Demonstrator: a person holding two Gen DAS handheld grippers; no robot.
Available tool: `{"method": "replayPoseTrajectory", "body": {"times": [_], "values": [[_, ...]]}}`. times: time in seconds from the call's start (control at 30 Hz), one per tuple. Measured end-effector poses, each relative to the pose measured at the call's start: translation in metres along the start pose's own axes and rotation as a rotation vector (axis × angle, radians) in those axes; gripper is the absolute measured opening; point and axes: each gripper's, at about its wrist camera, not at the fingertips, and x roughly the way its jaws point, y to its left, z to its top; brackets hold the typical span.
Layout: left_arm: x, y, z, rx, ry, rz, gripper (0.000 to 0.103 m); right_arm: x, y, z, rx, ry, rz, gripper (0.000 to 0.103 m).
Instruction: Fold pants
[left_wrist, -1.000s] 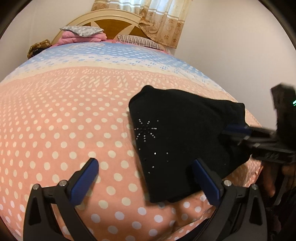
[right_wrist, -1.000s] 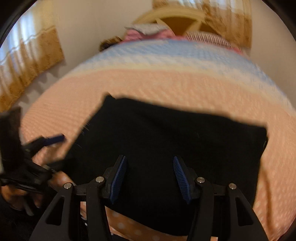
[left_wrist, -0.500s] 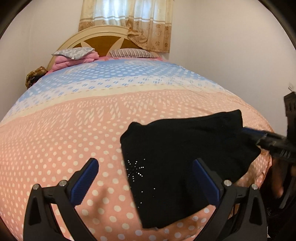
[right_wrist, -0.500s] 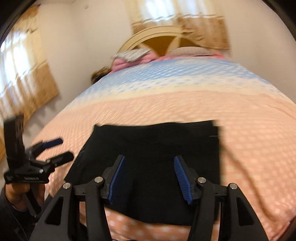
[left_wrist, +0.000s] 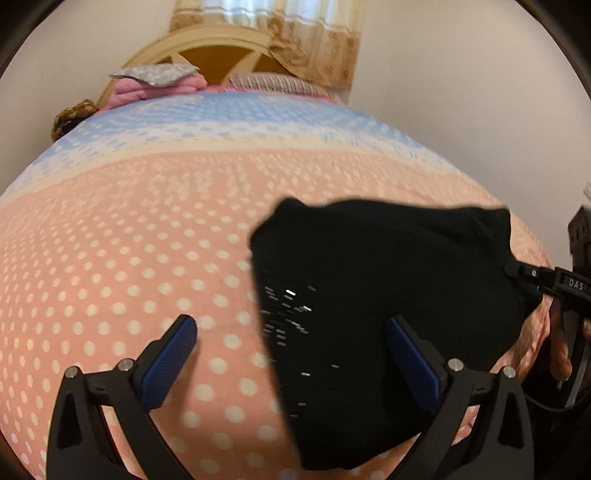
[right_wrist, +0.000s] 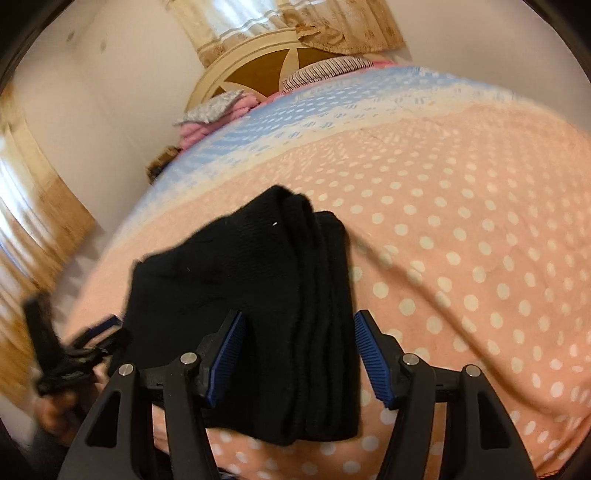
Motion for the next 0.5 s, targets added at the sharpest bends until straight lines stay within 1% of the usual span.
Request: {"method": "replayPoseTrajectory", "body": {"times": [0.03,0.13,0.27,0.33,0.4,0.5], "values": [[-0.001,0.003,0.0,-0.009,-0.004,0.0,0.103,-0.003,-0.009,0.001,0.037,-0.004,0.028,0.062],[0.006,0.015,0.001,-0.063,0.025,-0.029,0.103,-0.002,-0.02,0.002,0.08,-0.001,0.031,0.062],[0.014,0.019,-0.001,-0.111,0.033,-0.068,0.103,0.003,-0.016,0.004,0.06,0.01,0.056,0.062],[0.017,0.016,-0.001,-0.115,0.023,-0.072,0.103,0.007,-0.018,0.005,0.074,0.018,0.094,0.062],[0.019,0.016,0.001,-0.117,0.02,-0.083,0.103,0.009,-0.019,0.005,0.078,0.018,0.106,0.062],[0.023,0.016,0.005,-0.142,0.027,-0.13,0.103,0.012,-0.022,0.004,0.102,0.01,0.138,0.062]]}}
